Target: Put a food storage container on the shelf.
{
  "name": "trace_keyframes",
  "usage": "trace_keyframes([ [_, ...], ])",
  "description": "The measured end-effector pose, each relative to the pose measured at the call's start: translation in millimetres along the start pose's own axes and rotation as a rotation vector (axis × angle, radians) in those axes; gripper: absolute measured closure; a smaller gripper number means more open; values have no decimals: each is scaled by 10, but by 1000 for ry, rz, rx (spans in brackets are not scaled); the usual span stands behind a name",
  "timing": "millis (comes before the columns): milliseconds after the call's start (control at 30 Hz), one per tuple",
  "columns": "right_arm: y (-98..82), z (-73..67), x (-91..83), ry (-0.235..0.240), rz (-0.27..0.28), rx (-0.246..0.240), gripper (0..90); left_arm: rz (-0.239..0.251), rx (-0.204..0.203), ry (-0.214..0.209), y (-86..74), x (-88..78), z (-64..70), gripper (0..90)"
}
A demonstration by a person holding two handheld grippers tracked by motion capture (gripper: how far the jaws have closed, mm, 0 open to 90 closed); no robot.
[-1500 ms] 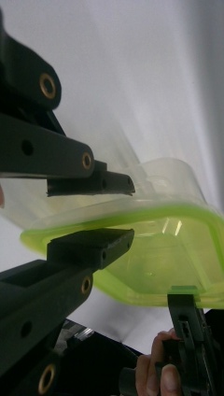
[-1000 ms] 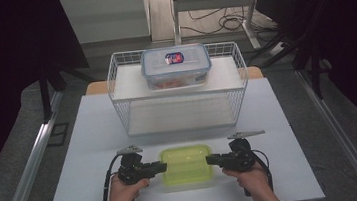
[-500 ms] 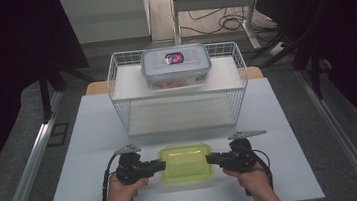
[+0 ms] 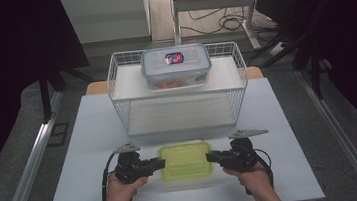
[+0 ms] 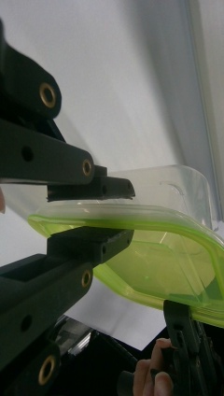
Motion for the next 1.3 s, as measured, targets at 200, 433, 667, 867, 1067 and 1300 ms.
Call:
trace_keyframes([
  [200, 42, -16, -33, -4, 9, -13, 792, 4, 7, -2, 28, -15, 16, 777],
  [433, 91, -21, -90, -9, 20, -23, 792, 11, 22, -8, 102, -37, 53, 776],
  [667, 177, -29, -151, -15, 42, -32, 792, 28, 35, -15, 219, -93, 98, 778],
  [867, 285, -64, -187, -17, 59, -40, 792, 39, 46, -12, 343, -184, 141, 779],
  [1067, 402, -76, -213, -15, 64, -50, 793, 62, 54, -8, 459, -267, 183, 779],
  [1300, 528, -103, -280, -25, 79, -64, 793, 84, 69, -7, 582, -334, 238, 780],
])
Point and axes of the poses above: each handheld gripper's, and its own axes: x roughly forward along the jaws, y roughly out of its top, z roughly to its right, the point moved 1 cm from there along x, roughly forward along the jaws, and after that the axes turned 8 degrees about -x, right-handed, at the moved point
